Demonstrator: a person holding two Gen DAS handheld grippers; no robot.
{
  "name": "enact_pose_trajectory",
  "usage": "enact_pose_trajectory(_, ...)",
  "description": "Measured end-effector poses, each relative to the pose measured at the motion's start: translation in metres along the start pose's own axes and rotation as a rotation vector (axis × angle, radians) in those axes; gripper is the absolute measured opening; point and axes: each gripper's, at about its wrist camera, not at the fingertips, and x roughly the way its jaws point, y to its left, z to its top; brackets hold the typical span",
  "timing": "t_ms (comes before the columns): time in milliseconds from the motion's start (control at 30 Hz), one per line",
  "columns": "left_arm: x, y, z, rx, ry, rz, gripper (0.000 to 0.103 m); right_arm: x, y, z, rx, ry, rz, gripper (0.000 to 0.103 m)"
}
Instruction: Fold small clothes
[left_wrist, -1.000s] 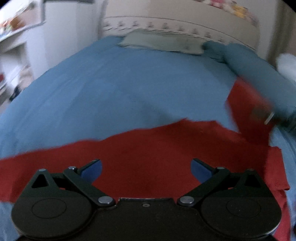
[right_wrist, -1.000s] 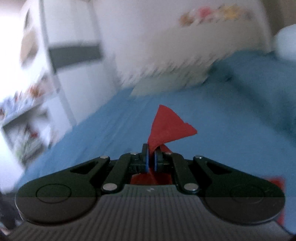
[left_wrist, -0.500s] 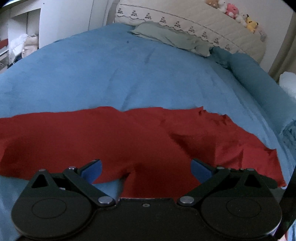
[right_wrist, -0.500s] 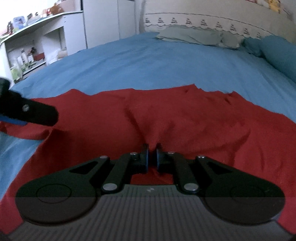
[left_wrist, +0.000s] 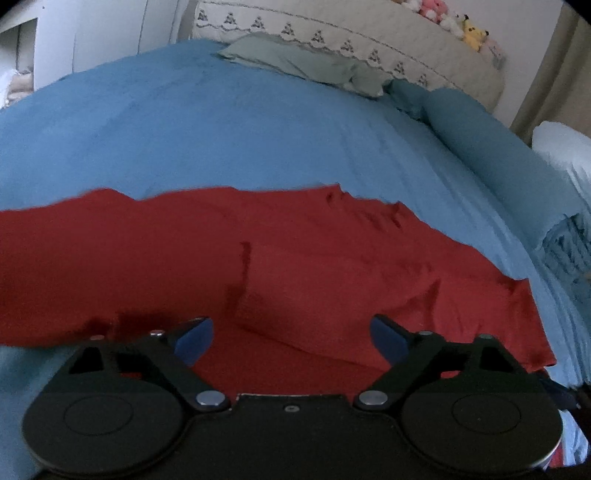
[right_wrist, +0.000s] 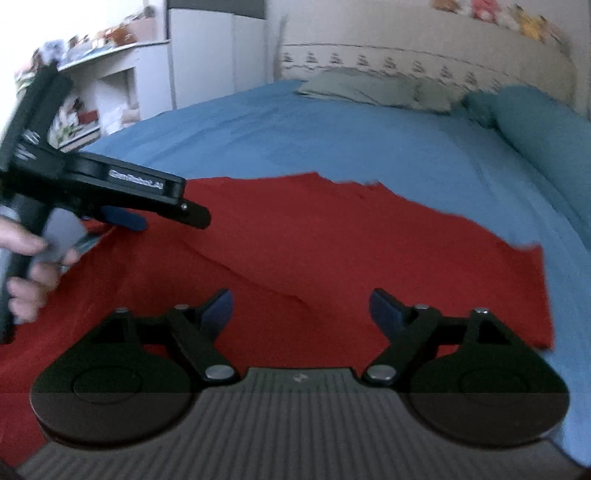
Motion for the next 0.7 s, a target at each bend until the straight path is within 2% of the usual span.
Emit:
enact_pose_trajectory(67,0.009,-0.001,-0.005,-0.019,0.020,0.013,0.082,-0.009,-0.014,-0.008,0.034,-0.002,-0.008,0.098)
enact_pose_trajectory(300,0.010,-0.004,-0.018,-0.065,-0.032,0.059,0.079,-0.014,-0.041,-0.022,0.070,-0.014,-0.029,0.098)
enact_pose_trajectory(333,0.014,-0.006,-0.017,-0.065,-0.040,0.060,0.074,-0.014,-0.041,-0.023,0.067,-0.017,-0.032,0.098)
enact_pose_trajectory(400,0.020,-0.009,-0.014,-0.064,-0.054,0.067,0.054,-0.013,-0.041,-0.025,0.069,-0.019,-0.033,0.098)
enact_pose_trajectory(433,0.023,-0.009,-0.011,-0.064,-0.055,0.072,0.032,-0.010,-0.039,-0.024,0.068,-0.020,-0.034,0.098)
enact_pose_trajectory(467,0.025,-0.010,-0.008,-0.062,-0.050,0.072,0.006,-0.009,-0.037,-0.023,0.067,-0.021,-0.039,0.098)
enact_pose_trajectory(533,0.024,-0.008,-0.002,-0.081,-0.053,0.046,0.004,-0.006,-0.036,-0.022,0.059,-0.018,-0.044,0.098)
enact_pose_trajectory(700,-0.006,-0.009,0.020,-0.057,-0.196,0.030,0.004,0.001,-0.036,-0.017,0.044,-0.006,-0.068,0.098)
